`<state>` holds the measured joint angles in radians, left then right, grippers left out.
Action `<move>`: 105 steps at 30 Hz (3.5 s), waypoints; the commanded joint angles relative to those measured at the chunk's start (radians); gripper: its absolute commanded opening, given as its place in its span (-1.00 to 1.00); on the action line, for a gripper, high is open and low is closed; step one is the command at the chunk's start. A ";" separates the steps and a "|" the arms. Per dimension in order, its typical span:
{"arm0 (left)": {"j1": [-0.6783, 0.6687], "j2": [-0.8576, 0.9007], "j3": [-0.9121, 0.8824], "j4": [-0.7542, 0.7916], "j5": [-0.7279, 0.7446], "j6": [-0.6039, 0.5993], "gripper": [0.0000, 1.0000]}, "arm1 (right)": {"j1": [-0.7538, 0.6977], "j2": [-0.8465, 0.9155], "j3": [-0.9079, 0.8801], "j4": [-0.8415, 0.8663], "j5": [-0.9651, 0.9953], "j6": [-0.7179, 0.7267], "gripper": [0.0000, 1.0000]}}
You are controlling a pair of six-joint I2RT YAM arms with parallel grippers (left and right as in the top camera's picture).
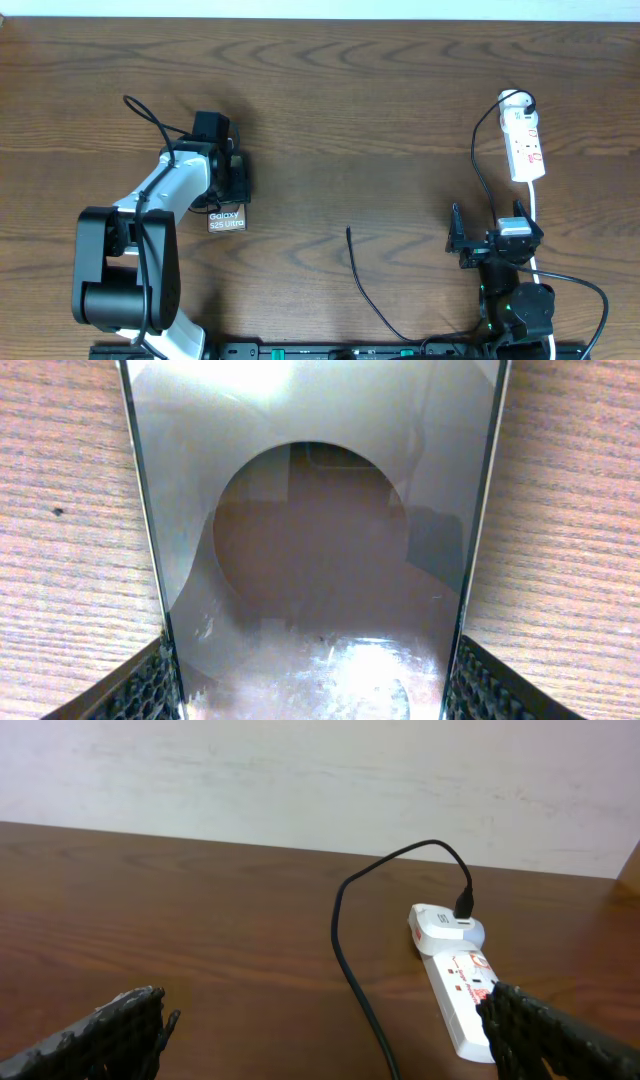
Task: Plug charger to phone and switch on socket
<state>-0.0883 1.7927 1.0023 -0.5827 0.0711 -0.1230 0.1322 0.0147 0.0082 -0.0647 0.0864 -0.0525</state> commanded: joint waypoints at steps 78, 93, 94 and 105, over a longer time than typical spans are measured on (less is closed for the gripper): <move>-0.014 0.078 -0.061 -0.018 0.129 -0.017 0.87 | -0.009 -0.006 -0.003 -0.003 0.005 -0.009 0.98; -0.014 0.078 -0.061 -0.018 0.129 -0.017 0.86 | -0.009 -0.006 -0.003 -0.003 0.005 -0.008 0.99; -0.014 0.078 -0.061 -0.017 0.129 -0.017 0.86 | -0.009 -0.006 -0.003 -0.003 0.005 -0.008 0.98; -0.014 0.078 -0.061 -0.017 0.129 -0.017 0.87 | -0.009 -0.006 -0.003 -0.003 0.005 -0.008 0.99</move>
<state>-0.0994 1.7931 1.0031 -0.5838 0.0799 -0.1242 0.1322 0.0147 0.0082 -0.0650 0.0864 -0.0525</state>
